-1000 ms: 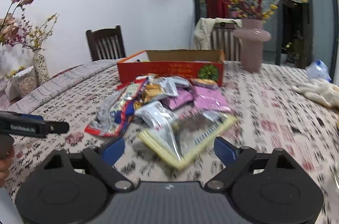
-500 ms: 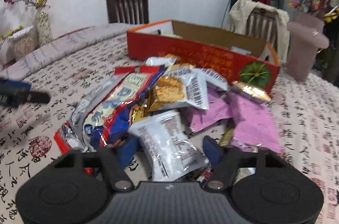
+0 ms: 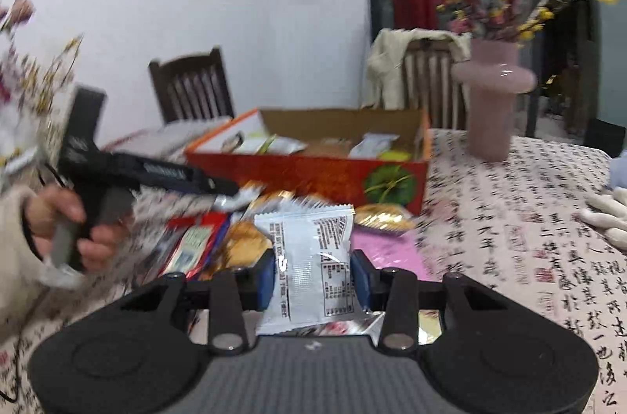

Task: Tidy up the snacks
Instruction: 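Grasp a biscuit-picture wafer packet with the left gripper while the right grasps a white packet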

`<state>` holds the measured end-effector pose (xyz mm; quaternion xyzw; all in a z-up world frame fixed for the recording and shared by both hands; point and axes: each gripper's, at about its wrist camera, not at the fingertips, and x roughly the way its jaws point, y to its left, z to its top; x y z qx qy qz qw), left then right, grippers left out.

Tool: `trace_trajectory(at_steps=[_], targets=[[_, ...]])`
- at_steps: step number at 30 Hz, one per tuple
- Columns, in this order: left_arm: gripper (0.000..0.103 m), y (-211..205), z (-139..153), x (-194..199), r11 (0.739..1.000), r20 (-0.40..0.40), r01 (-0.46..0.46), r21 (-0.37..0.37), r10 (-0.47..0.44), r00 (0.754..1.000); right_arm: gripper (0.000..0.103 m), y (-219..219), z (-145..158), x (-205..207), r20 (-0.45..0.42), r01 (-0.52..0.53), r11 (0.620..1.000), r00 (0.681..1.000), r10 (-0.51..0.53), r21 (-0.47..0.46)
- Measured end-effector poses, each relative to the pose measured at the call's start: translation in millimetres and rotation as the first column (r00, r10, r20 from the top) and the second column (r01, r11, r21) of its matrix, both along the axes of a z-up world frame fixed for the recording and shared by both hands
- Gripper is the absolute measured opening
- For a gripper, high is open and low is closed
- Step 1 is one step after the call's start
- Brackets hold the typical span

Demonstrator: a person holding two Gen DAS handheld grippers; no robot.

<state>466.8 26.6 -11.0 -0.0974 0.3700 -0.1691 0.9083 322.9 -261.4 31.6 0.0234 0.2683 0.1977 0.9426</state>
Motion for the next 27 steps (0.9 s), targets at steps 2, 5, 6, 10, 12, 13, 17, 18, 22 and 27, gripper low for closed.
trace_trajectory(at_steps=[2, 5, 6, 10, 12, 13, 17, 18, 22, 27], targets=[[0.047, 2, -5, 3, 1.000, -0.007, 0.006, -0.030, -0.006, 1.000, 0.039, -5, -1, 2, -0.003, 0.013, 1.000, 1.000, -0.013, 0.007], [0.042, 9, -3, -6, 0.998, 0.001, -0.017, -0.062, 0.017, 1.000, 0.039, -6, -8, 6, -0.028, 0.004, 1.000, 1.000, -0.004, 0.012], [0.042, 11, 2, -13, 0.998, 0.014, -0.034, -0.051, 0.035, 0.999, 0.039, -4, -11, 6, -0.033, 0.003, 1.000, 0.999, -0.002, 0.012], [0.042, 14, 32, -59, 0.994, 0.147, -0.105, 0.044, 0.098, 0.984, 0.039, 4, -15, 1, -0.030, -0.008, 1.000, 1.000, 0.009, 0.017], [0.042, 16, 44, -85, 0.987, 0.188, -0.142, 0.069, 0.127, 0.974, 0.039, 8, -14, -4, -0.026, -0.008, 1.000, 1.000, 0.008, 0.020], [0.042, 18, 48, -98, 0.984, 0.202, -0.163, 0.074, 0.145, 0.969, 0.039, 8, -13, -8, -0.023, -0.008, 1.000, 1.000, 0.009, 0.023], [0.042, 27, 53, -154, 0.967, 0.233, -0.239, 0.084, 0.214, 0.949, 0.039, 11, -6, -24, -0.004, -0.016, 1.000, 1.000, 0.016, 0.023], [0.042, 31, 53, -168, 0.965, 0.231, -0.252, 0.077, 0.229, 0.946, 0.039, 12, -5, -30, -0.001, -0.019, 1.000, 1.000, 0.019, 0.023], [0.042, 43, 49, -223, 0.950, 0.217, -0.301, 0.079, 0.278, 0.936, 0.039, 11, -1, -52, 0.009, -0.024, 1.000, 1.000, 0.024, 0.017], [0.042, 56, 49, -269, 0.931, 0.200, -0.356, 0.081, 0.334, 0.921, 0.039, 4, 5, -81, 0.032, -0.028, 0.999, 0.999, 0.027, 0.025]])
